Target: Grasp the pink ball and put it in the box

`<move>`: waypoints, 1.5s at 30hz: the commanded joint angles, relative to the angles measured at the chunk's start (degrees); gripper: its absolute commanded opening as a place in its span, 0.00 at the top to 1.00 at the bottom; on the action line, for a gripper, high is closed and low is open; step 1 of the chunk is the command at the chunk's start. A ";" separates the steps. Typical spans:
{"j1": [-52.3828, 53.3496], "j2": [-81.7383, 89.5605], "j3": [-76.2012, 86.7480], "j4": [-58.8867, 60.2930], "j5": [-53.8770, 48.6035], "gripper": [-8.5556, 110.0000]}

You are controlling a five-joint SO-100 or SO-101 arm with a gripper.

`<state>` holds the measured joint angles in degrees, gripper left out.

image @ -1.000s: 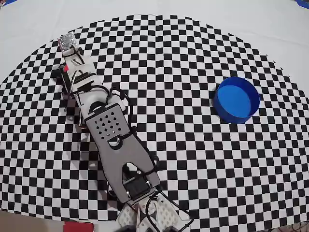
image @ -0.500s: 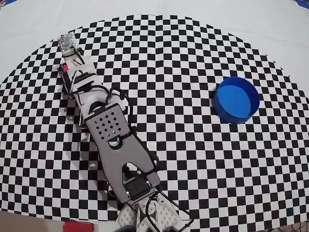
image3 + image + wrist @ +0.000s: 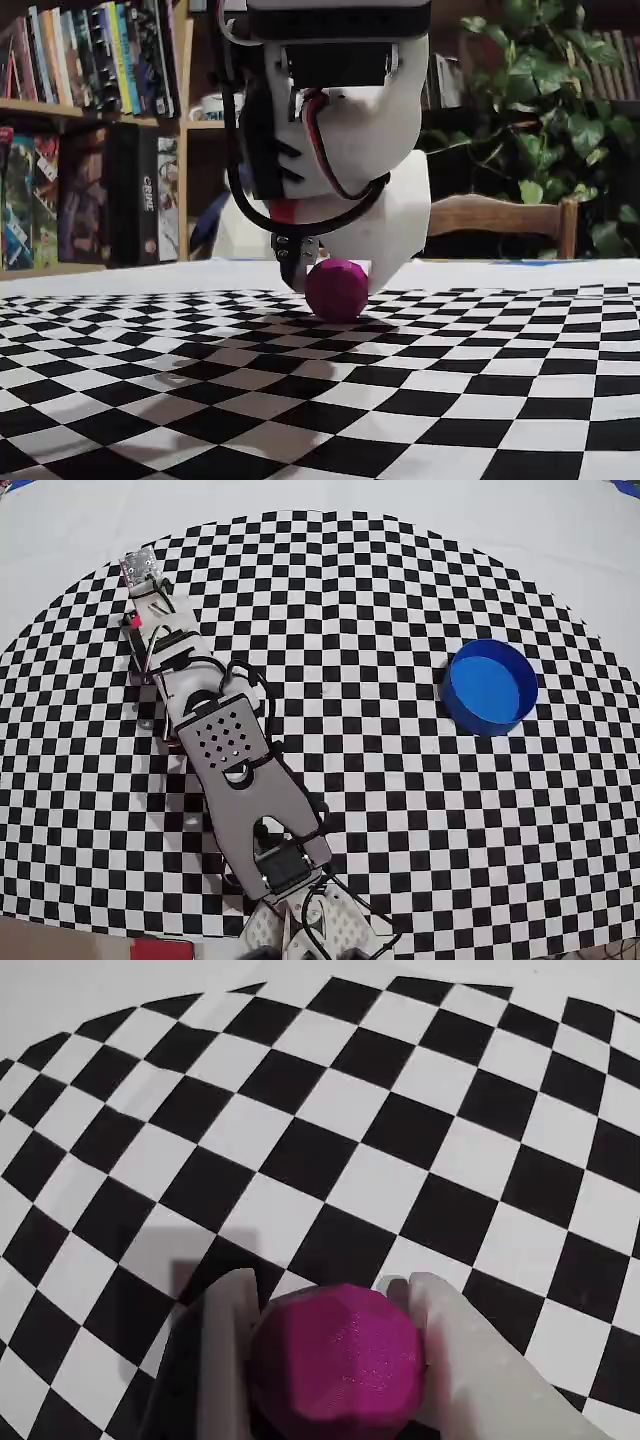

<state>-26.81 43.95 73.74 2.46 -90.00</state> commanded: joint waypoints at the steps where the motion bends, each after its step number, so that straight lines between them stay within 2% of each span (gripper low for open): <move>1: -0.26 2.29 -1.58 0.44 -0.35 0.93; 17: 0.09 9.05 0.79 2.20 -0.26 0.93; 45: 1.14 29.71 19.25 2.20 -0.26 0.93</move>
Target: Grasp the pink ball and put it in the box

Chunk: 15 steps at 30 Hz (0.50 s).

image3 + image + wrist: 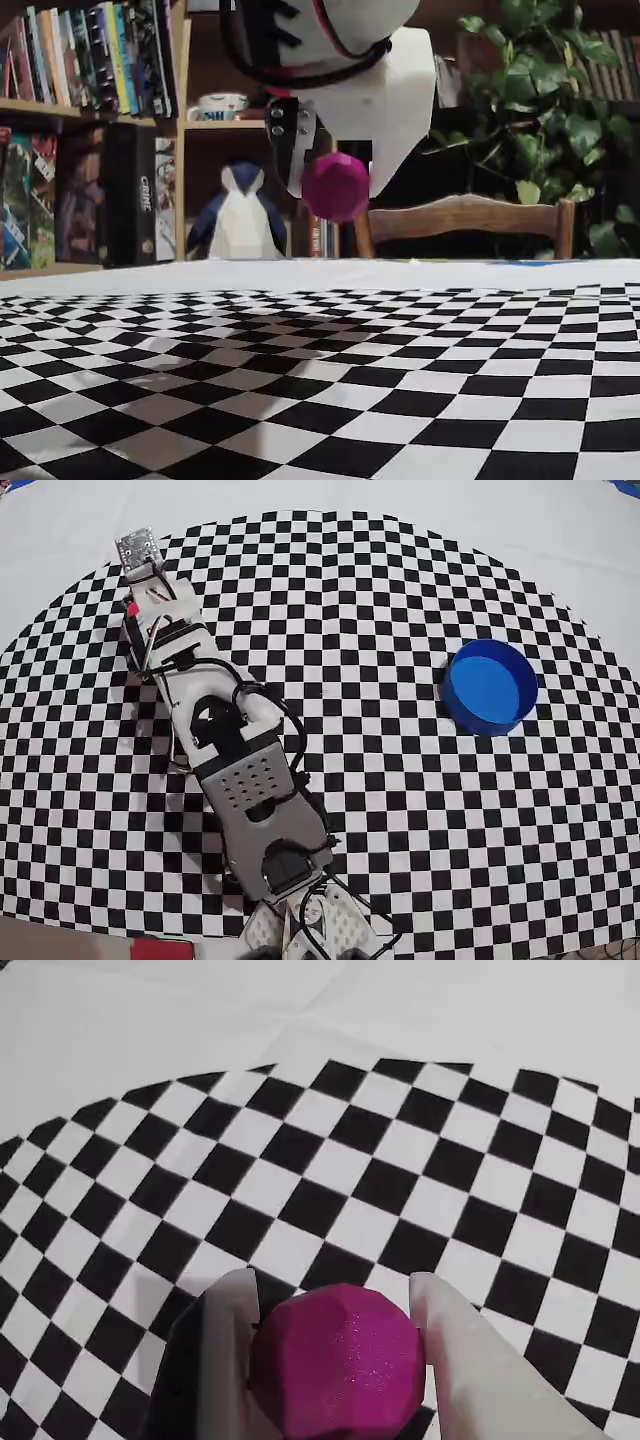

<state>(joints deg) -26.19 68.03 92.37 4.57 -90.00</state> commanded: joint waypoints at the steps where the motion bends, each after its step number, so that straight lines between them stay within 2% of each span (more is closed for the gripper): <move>1: 0.70 6.42 1.41 0.18 -0.26 0.93; 15: 2.90 19.60 13.54 0.44 -0.26 0.93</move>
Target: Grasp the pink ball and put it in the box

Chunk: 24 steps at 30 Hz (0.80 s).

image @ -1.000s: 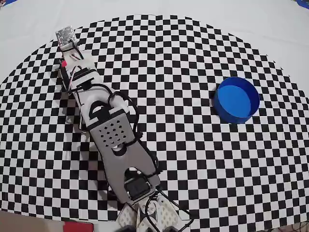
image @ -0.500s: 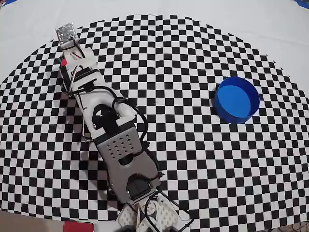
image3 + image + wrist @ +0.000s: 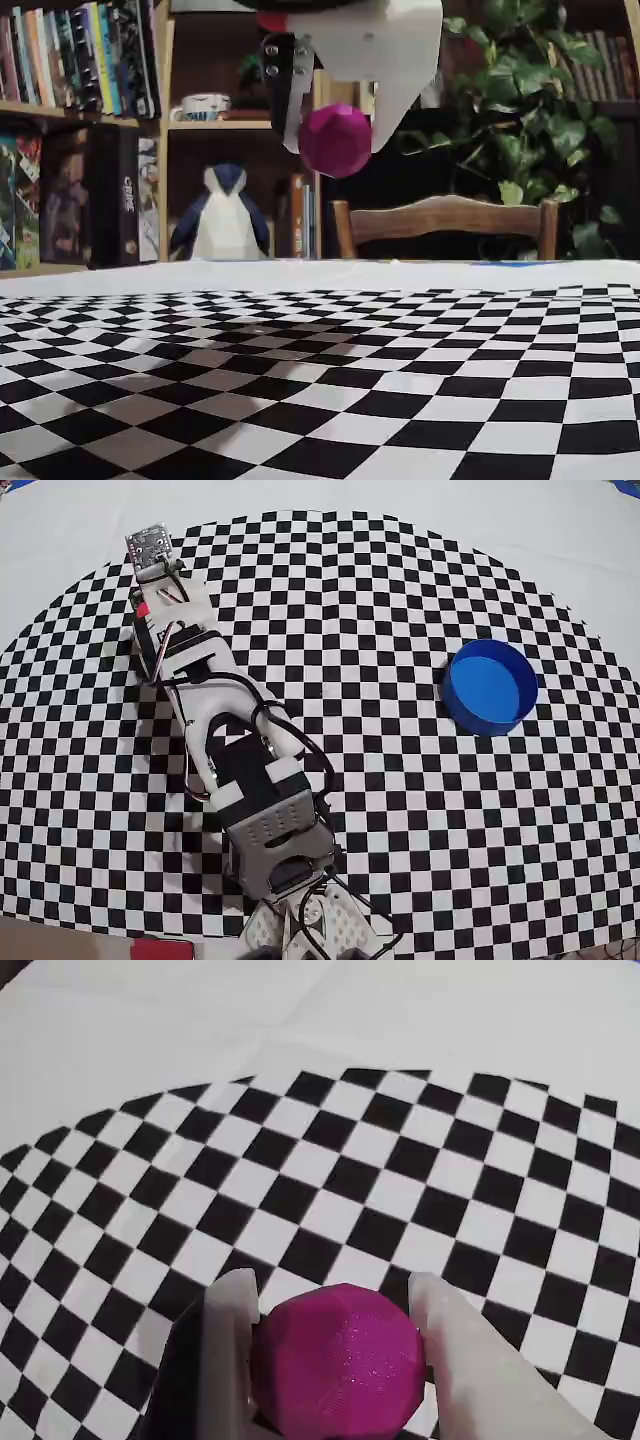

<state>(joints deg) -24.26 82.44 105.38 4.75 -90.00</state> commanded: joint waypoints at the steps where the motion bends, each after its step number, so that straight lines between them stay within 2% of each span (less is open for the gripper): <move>1: 1.23 5.89 1.14 0.35 -0.26 0.93; 24: 6.42 23.12 16.35 1.23 -0.26 0.93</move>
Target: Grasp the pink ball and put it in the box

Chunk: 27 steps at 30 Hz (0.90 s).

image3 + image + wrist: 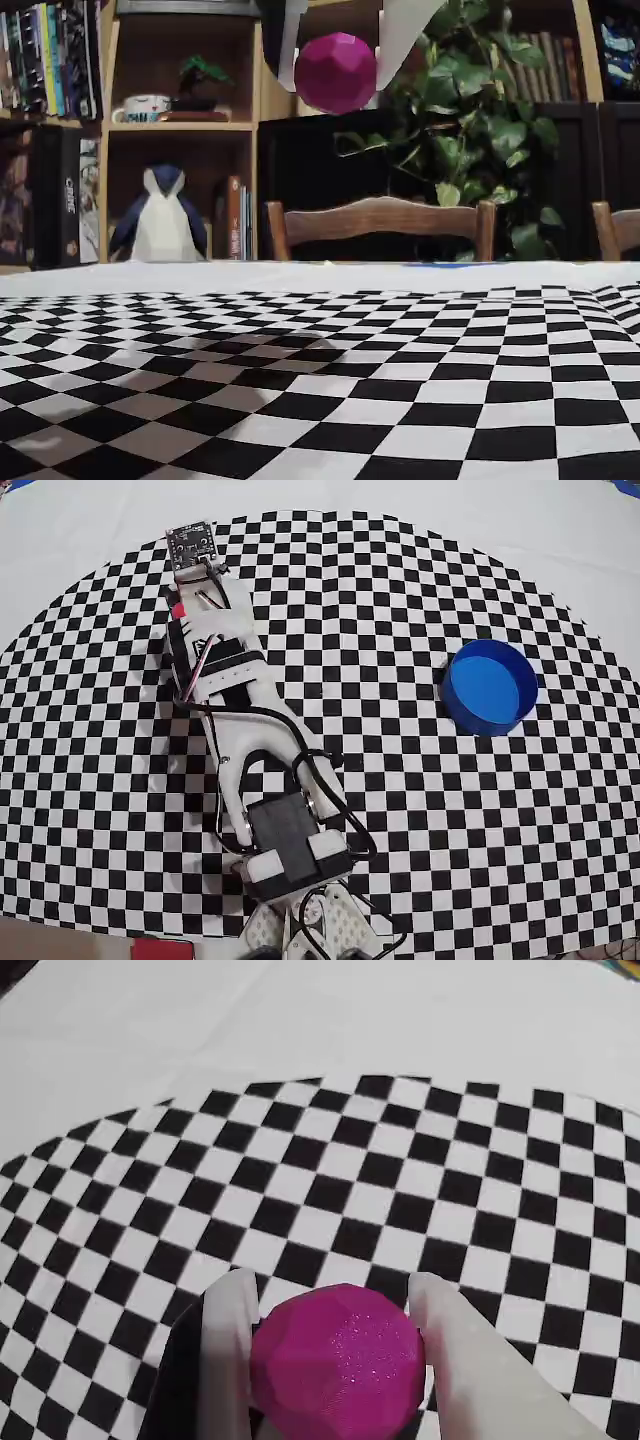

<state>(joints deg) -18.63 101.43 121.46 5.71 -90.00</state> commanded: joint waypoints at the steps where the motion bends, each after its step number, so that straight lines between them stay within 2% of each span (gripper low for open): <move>1: 1.14 4.66 0.70 0.26 -0.26 0.93; 27: 13.45 10.37 4.92 1.85 -0.26 0.93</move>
<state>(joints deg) -5.98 107.31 126.74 7.29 -90.00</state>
